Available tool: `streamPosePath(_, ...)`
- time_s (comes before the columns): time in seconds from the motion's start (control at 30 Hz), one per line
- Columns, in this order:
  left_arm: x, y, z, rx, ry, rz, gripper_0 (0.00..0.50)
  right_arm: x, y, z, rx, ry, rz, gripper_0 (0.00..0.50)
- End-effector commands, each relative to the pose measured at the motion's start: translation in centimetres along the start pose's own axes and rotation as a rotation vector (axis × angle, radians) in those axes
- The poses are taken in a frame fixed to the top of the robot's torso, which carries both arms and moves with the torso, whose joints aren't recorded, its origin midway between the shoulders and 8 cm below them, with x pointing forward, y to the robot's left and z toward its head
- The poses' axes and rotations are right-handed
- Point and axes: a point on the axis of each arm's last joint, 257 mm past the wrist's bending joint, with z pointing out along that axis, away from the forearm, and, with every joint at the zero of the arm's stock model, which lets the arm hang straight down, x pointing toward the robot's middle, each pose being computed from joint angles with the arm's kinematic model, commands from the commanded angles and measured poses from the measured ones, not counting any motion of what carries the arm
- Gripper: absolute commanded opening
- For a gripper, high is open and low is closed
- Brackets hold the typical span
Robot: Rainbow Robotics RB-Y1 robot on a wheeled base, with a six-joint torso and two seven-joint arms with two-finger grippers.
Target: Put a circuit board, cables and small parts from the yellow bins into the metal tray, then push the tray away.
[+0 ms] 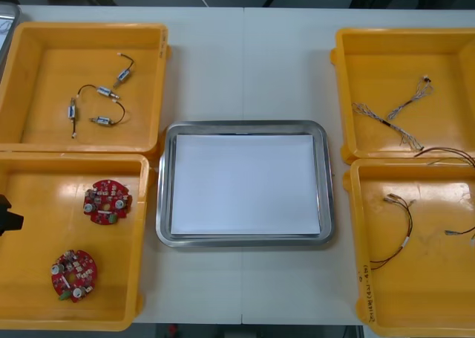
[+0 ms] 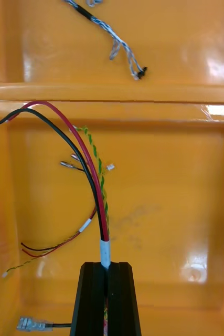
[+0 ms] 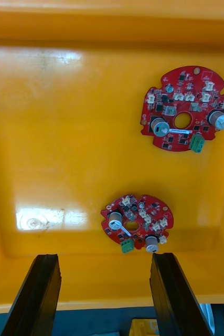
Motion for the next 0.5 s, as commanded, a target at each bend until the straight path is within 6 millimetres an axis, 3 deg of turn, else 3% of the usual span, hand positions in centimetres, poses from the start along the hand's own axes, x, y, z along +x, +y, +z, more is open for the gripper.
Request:
streamPosePath(0.03,0.1,-0.3,-0.5,0.012,-0.028,-0.029,0.5,-4.0,1.3,-2.8,-0.014,-0.108,-0.14,0.0)
streamPosePath(0.37,0.8,-1.3,1.2,0.06,-0.06,-0.051,0.5,-4.9,2.5,-3.7,-0.015,-0.118,-0.29,0.0)
streamPosePath(0.5,1.5,-1.6,2.1,0.075,-0.066,-0.06,0.5,-5.2,2.1,-3.8,0.018,-0.114,-0.394,0.0)
